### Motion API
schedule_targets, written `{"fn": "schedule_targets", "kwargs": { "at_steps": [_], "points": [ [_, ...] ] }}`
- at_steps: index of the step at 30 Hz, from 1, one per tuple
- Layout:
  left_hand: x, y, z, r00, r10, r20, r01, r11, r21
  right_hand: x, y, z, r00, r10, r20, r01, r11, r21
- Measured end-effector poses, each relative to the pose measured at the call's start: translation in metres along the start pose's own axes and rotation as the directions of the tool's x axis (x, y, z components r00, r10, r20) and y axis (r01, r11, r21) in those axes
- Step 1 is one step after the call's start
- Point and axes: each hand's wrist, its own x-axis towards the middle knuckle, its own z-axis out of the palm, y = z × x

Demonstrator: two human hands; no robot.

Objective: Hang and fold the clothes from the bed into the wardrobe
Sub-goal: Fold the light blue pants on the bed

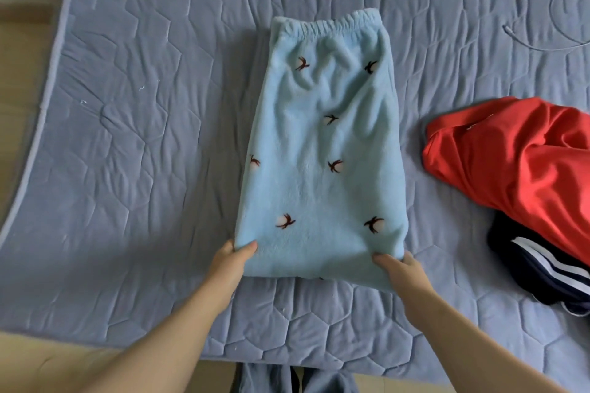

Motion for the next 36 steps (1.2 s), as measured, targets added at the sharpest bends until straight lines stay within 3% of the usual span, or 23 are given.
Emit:
{"fn": "schedule_targets", "kwargs": {
  "at_steps": [2, 3, 5, 7, 8, 9, 11, 12, 14, 16, 21, 24, 27, 29, 33, 36],
  "points": [
    [0.003, -0.001, 0.005, 0.995, 0.082, -0.064, -0.065, 0.97, 0.234, 0.003, 0.002, 0.003, 0.997, -0.048, -0.061, 0.039, 0.991, -0.13],
    [0.003, -0.003, 0.007, 0.976, 0.188, -0.111, -0.126, 0.9, 0.416, 0.003, 0.005, 0.006, 0.988, -0.099, -0.122, 0.064, 0.964, -0.259],
    [0.001, -0.006, 0.008, 0.857, 0.509, -0.072, -0.281, 0.581, 0.764, -0.001, 0.011, 0.012, 0.915, -0.342, -0.214, 0.139, 0.764, -0.63],
    [-0.002, -0.012, 0.015, 0.668, 0.723, 0.177, -0.448, 0.201, 0.871, -0.008, 0.015, 0.018, 0.795, -0.606, -0.03, 0.284, 0.415, -0.864],
    [-0.003, -0.015, 0.019, 0.593, 0.736, 0.327, -0.525, 0.046, 0.85, -0.009, 0.018, 0.021, 0.741, -0.661, 0.115, 0.363, 0.251, -0.897],
    [-0.005, -0.017, 0.023, 0.572, 0.674, 0.467, -0.582, -0.066, 0.81, -0.008, 0.019, 0.024, 0.692, -0.679, 0.246, 0.424, 0.106, -0.9],
    [-0.004, -0.022, 0.028, 0.645, 0.442, 0.623, -0.616, -0.181, 0.767, -0.002, 0.025, 0.03, 0.659, -0.616, 0.432, 0.476, -0.103, -0.874],
    [0.001, -0.028, 0.03, 0.695, 0.343, 0.632, -0.594, -0.222, 0.773, 0.002, 0.027, 0.034, 0.684, -0.552, 0.478, 0.485, -0.146, -0.862],
    [0.012, -0.034, 0.032, 0.75, 0.308, 0.585, -0.521, -0.271, 0.81, 0.013, 0.031, 0.04, 0.766, -0.43, 0.478, 0.486, -0.1, -0.868],
    [0.017, -0.033, 0.035, 0.746, 0.342, 0.571, -0.489, -0.301, 0.819, 0.027, 0.033, 0.042, 0.803, -0.394, 0.447, 0.453, -0.082, -0.887],
    [0.025, -0.026, 0.035, 0.492, 0.577, 0.652, -0.521, -0.405, 0.752, 0.053, 0.036, 0.044, 0.776, -0.467, 0.424, 0.418, -0.122, -0.9],
    [0.031, -0.024, 0.036, 0.427, 0.624, 0.655, -0.576, -0.372, 0.729, 0.056, 0.041, 0.048, 0.757, -0.496, 0.426, 0.44, -0.095, -0.893],
    [0.025, -0.016, 0.042, 0.535, 0.56, 0.633, -0.628, -0.239, 0.741, 0.05, 0.037, 0.044, 0.77, -0.5, 0.397, 0.442, -0.031, -0.896],
    [0.019, -0.013, 0.039, 0.542, 0.556, 0.631, -0.631, -0.227, 0.742, 0.043, 0.028, 0.042, 0.785, -0.47, 0.404, 0.453, -0.009, -0.891],
    [0.003, -0.001, 0.028, 0.724, 0.356, 0.591, -0.612, -0.065, 0.788, 0.019, 0.014, 0.034, 0.793, -0.426, 0.435, 0.498, 0.043, -0.866],
    [-0.025, 0.001, 0.02, 0.829, 0.186, 0.527, -0.548, 0.082, 0.832, -0.01, 0.017, 0.018, 0.848, -0.32, 0.422, 0.471, 0.09, -0.877]
  ]
}}
